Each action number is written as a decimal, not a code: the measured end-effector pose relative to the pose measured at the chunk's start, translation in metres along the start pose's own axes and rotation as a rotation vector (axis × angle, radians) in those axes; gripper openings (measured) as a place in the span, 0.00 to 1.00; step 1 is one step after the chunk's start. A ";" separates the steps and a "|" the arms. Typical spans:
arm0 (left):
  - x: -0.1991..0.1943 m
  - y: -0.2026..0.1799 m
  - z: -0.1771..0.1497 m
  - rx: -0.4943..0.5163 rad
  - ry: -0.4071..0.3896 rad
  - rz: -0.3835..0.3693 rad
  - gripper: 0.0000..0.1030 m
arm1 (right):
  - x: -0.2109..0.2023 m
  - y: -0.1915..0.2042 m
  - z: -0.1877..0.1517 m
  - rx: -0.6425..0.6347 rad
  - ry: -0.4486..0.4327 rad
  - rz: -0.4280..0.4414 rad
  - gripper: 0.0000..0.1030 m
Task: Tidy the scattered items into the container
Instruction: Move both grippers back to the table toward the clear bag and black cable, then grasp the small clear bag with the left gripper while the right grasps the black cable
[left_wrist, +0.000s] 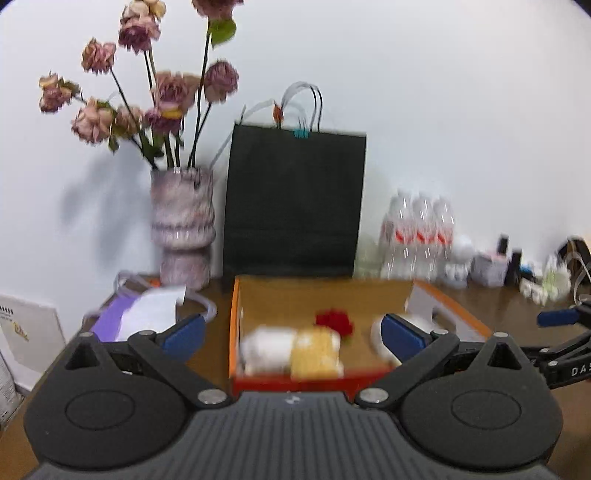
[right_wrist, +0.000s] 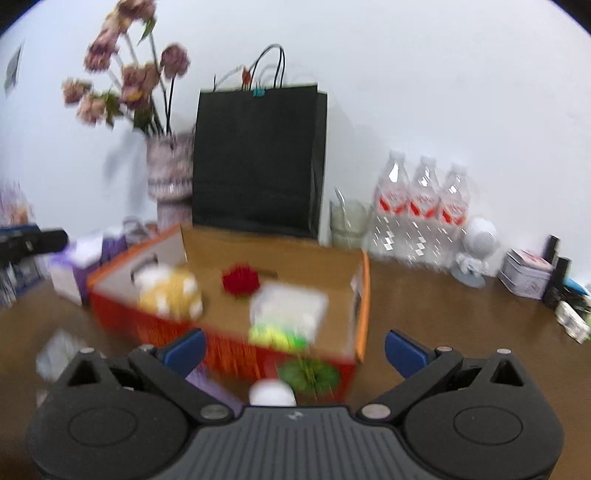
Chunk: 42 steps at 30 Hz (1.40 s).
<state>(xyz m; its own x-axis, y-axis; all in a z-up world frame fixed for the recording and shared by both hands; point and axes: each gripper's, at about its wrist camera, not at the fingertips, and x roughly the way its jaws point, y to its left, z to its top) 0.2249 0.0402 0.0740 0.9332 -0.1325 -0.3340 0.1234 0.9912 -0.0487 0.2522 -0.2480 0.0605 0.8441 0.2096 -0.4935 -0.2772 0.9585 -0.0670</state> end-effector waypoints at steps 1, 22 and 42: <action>-0.003 0.001 -0.007 0.007 0.023 -0.003 1.00 | -0.004 0.001 -0.010 -0.009 0.013 -0.010 1.00; -0.032 0.004 -0.095 0.000 0.260 -0.032 0.95 | -0.046 0.038 -0.094 0.014 0.088 0.088 0.99; -0.018 0.000 -0.107 0.026 0.305 -0.094 0.29 | -0.027 0.081 -0.098 -0.105 0.131 0.163 0.63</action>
<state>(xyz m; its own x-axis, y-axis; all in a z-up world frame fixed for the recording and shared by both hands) 0.1718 0.0421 -0.0203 0.7737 -0.2150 -0.5959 0.2169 0.9737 -0.0697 0.1622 -0.1949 -0.0168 0.7192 0.3261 -0.6135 -0.4569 0.8872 -0.0642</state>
